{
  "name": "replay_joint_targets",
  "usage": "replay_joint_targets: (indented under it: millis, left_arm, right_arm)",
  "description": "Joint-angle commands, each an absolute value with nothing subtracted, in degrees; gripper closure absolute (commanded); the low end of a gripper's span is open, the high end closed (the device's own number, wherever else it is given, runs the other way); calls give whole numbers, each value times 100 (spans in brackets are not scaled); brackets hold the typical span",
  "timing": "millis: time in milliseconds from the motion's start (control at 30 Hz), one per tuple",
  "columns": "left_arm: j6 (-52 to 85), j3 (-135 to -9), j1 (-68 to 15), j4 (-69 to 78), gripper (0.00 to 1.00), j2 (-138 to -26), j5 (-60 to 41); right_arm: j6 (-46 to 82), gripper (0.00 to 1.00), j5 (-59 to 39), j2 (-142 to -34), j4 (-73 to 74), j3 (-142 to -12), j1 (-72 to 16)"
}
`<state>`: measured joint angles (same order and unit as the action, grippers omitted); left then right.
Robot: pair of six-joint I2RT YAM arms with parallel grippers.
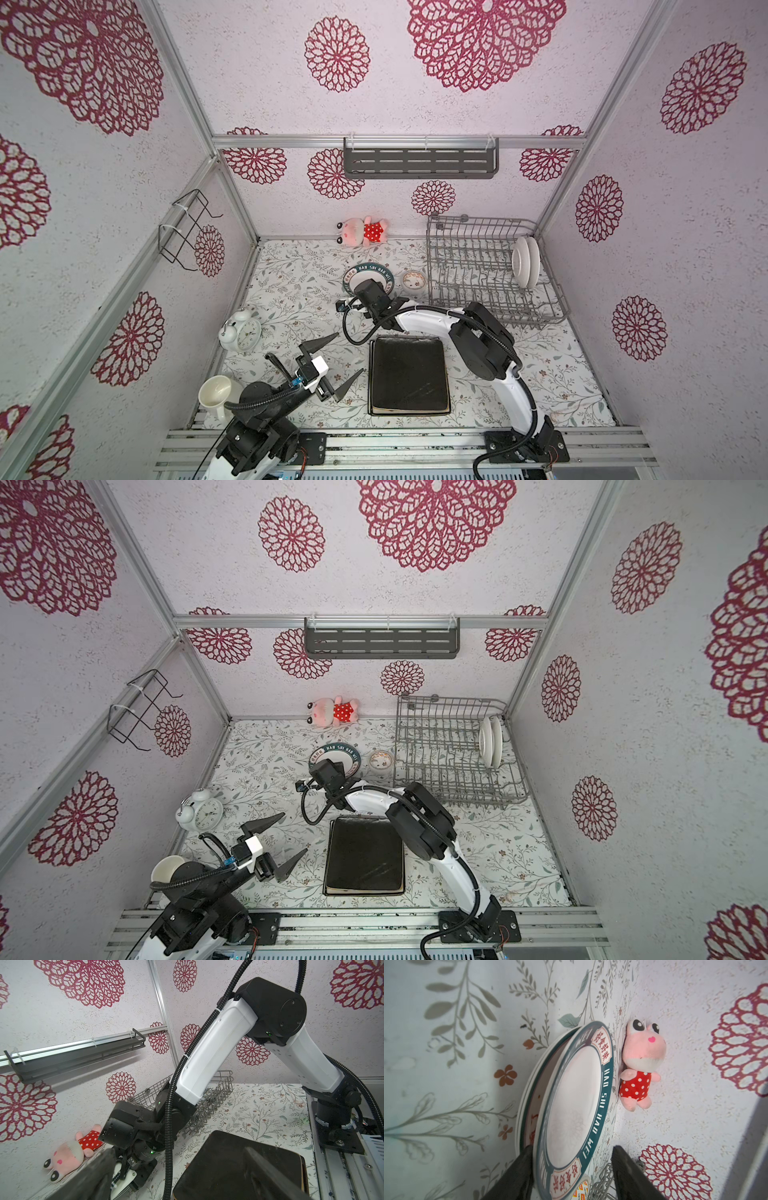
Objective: Unload the plates from the dish rack
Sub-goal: 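Lower the plate onto the plate stack and open the right gripper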
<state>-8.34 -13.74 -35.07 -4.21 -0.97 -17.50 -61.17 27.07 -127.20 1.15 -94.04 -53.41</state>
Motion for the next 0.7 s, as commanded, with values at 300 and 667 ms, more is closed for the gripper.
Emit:
replay_joint_targets:
  millis: [300, 667]
  left_arm:
    - [-879, -1362, -3463, -426, 2, -18, -1780]
    - [-879, -1359, -3468, -431, 3, -24, -1778]
  right_arm:
    - [-5700, 25, 2204, -11720, -289, -9342, -5292]
    - [-5507, 25, 1904, -11894, -571, -9467, -5165]
